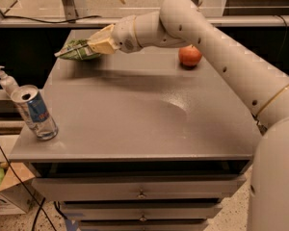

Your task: Move green jalapeno chip bag near redbull can

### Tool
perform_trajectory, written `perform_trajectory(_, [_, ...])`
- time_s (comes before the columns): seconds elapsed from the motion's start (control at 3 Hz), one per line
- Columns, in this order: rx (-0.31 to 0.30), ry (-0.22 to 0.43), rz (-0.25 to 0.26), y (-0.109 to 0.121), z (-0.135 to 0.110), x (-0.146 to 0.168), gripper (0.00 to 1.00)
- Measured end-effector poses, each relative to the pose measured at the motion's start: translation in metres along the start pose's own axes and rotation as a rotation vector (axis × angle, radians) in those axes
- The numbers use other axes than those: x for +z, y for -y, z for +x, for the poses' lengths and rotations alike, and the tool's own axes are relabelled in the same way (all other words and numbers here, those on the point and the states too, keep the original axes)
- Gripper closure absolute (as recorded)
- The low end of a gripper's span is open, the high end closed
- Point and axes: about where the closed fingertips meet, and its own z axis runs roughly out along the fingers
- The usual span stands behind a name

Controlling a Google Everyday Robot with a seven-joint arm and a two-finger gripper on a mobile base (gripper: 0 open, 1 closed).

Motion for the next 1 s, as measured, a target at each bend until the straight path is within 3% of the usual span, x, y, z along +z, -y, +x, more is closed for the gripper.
perform_trajectory(0.33, [-0.009,0.065,-0.086,-0.048,-0.001,-0.016,1.0])
perform_trajectory(1.0, [0.068,0.166,-0.208,-0.132,0.012,-0.031,0.97])
